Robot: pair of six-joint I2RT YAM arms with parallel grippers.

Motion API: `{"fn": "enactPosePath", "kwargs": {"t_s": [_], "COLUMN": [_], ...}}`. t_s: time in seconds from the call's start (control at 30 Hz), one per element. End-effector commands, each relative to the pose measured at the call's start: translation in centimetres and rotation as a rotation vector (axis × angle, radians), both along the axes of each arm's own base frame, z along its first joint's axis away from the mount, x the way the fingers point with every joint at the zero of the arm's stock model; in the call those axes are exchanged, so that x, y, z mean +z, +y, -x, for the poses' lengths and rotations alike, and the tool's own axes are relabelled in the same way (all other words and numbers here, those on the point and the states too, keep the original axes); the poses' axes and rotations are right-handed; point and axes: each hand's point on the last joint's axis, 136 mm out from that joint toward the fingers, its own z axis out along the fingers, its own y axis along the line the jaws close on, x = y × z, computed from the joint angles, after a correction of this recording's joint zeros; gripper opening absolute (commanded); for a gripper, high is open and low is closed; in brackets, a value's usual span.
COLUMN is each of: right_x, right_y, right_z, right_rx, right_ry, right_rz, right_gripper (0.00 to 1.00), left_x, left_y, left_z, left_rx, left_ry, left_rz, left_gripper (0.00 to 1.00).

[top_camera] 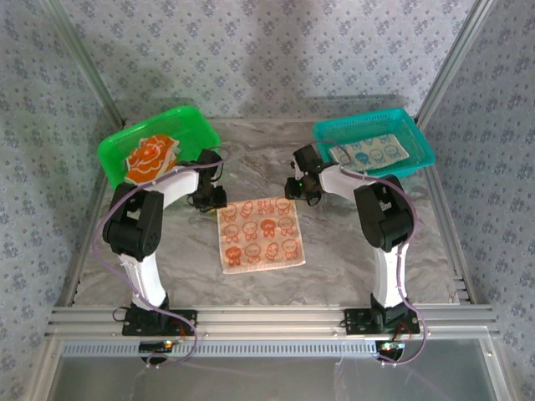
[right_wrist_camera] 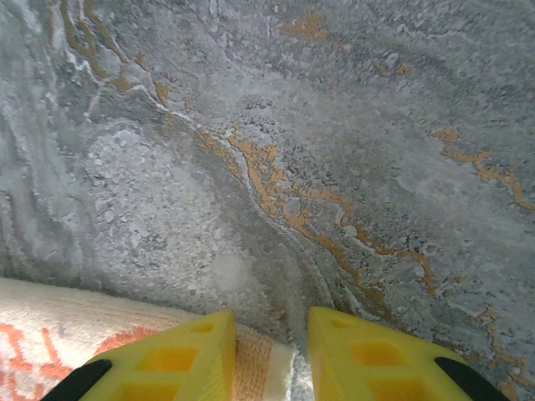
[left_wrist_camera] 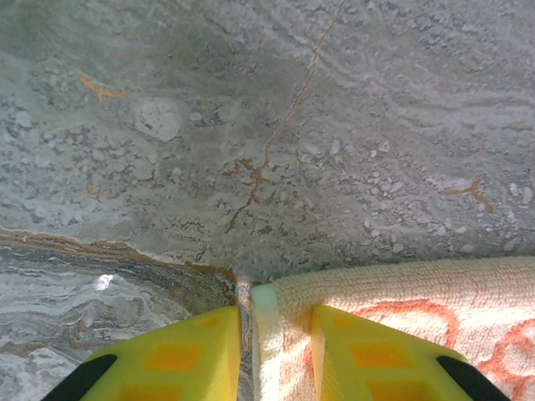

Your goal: Fold and stack the towels

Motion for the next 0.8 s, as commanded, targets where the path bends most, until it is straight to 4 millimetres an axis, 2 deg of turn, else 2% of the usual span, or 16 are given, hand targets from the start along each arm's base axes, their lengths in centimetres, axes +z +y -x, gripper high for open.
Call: {"fn": "enactPosePath", "kwargs": {"t_s": [0.0,0.33,0.5,0.6,0.77], "right_x": [-0.4,-1.4,-1.3,-0.8,1.0], "right_y": [0.2,0.2,0.5,0.7,0.9], "right_z": [0.0,0.9,1.1,1.0,0.4], "right_rx": [0.026,0.027,0.035,0.037,0.041], "right_ry": [0.024,0.048,0.049,0.041,0.0], "right_rz": [0.006,0.005,-0.003,-0.011,-0.03], "right_gripper": [0.3,0.29,0.15,0.0,0.0], "left_x": [-1.1,-2.3,-2.4,-2.2,-1.0], "left_y": [0.3,0.3,-0.1,-0.2,-0.7], "left_z": [-0.1,0.5,0.3,0.1,-0.4], "left_rx": [-0.011,-0.012,-0.02,-0.023,-0.03], "left_ry": [0.01,0.034,0.033,0.025,-0.002], "left_rz": [-0.017,-0.012,0.004,0.009,0.035], "left_gripper": [0.28,0.26,0.19,0.1,0.04]}}
